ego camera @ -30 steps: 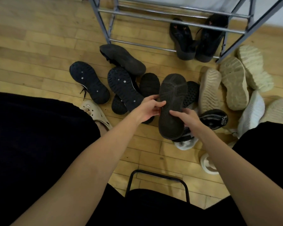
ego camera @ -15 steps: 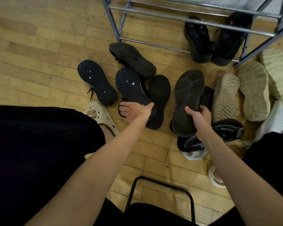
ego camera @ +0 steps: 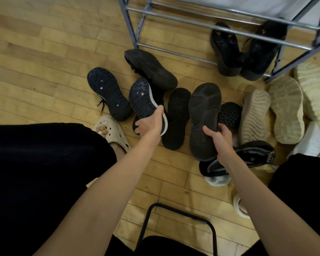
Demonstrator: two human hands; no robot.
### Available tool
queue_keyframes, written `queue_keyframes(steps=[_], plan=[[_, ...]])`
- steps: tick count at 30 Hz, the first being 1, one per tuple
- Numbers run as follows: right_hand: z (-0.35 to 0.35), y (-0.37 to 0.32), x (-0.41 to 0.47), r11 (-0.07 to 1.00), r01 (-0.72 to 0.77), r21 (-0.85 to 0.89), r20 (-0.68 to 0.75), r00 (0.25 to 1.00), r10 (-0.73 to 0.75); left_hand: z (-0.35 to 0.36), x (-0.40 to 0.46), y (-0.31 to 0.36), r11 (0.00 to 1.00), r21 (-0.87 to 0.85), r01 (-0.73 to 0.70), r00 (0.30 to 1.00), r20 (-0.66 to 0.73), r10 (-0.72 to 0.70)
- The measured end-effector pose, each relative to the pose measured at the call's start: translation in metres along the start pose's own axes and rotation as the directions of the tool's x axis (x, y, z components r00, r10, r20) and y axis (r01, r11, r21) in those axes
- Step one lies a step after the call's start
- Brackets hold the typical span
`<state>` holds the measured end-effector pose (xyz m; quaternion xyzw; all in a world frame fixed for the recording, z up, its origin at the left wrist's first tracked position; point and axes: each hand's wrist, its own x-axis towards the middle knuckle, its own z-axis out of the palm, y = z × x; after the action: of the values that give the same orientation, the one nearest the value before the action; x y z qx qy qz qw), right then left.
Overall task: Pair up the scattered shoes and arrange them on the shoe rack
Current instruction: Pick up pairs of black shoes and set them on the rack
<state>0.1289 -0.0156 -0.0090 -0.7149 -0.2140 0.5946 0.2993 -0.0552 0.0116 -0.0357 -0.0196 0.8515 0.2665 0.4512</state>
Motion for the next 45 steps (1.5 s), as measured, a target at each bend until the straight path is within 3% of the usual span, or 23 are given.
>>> queue_keyframes(steps=[2, 7, 10, 13, 17, 19, 21, 22, 24, 27, 31, 41, 45], plan=[[0.003, -0.002, 0.000, 1.000, 0.006, 0.009, 0.005, 1.000, -0.006, -0.006, 0.001, 0.003, 0.999, -0.027, -0.026, 0.996, -0.089, 0.023], [0.006, -0.005, 0.002, 1.000, 0.026, 0.000, 0.015, 1.000, -0.026, -0.022, 0.004, -0.003, 0.989, 0.099, -0.113, 0.953, -0.270, 0.136], [0.010, -0.007, 0.004, 0.999, 0.040, -0.003, 0.019, 0.999, -0.040, -0.031, 0.017, -0.002, 0.975, 0.161, -0.151, 0.941, -0.280, 0.192], [0.014, -0.009, 0.007, 0.999, 0.044, 0.002, 0.024, 0.999, -0.045, -0.035, 0.036, 0.005, 0.946, 0.271, -0.179, 0.952, -0.197, 0.236], [0.020, -0.019, 0.020, 0.999, 0.047, -0.023, 0.014, 0.999, -0.046, -0.032, 0.050, 0.025, 0.898, 0.425, -0.112, 0.958, -0.195, 0.212], [0.023, -0.027, 0.030, 0.999, 0.039, -0.038, 0.005, 0.999, -0.039, -0.021, 0.046, 0.035, 0.801, 0.555, -0.226, 0.885, -0.225, 0.406], [0.025, -0.035, 0.041, 0.999, 0.024, -0.029, -0.002, 1.000, -0.024, -0.003, 0.040, 0.049, 0.663, 0.591, -0.459, 0.758, -0.129, 0.640], [0.025, -0.039, 0.047, 1.000, 0.020, -0.023, -0.004, 1.000, -0.020, 0.009, 0.037, 0.057, 0.638, 0.537, -0.552, 0.738, -0.042, 0.674], [0.023, -0.047, 0.056, 1.000, 0.022, -0.020, -0.005, 1.000, -0.022, 0.037, 0.040, 0.074, 0.747, 0.360, -0.559, 0.822, 0.116, 0.558], [0.018, -0.055, 0.068, 0.999, 0.034, -0.042, 0.006, 0.999, -0.034, 0.074, 0.060, 0.092, 0.958, 0.083, -0.273, 0.943, 0.219, 0.250], [0.008, -0.060, 0.083, 0.995, 0.055, -0.078, 0.035, 0.998, -0.052, 0.101, 0.103, 0.097, 0.986, -0.155, -0.056, 0.968, 0.232, 0.092], [-0.015, -0.064, 0.094, 0.981, 0.073, -0.181, 0.051, 0.997, -0.065, 0.064, 0.050, 0.108, 0.925, -0.296, -0.239, 0.934, 0.189, 0.302], [-0.020, -0.070, 0.086, 0.983, 0.111, -0.143, 0.037, 0.994, -0.107, 0.018, 0.025, 0.117, 0.922, -0.338, -0.188, 0.904, 0.307, 0.297]])
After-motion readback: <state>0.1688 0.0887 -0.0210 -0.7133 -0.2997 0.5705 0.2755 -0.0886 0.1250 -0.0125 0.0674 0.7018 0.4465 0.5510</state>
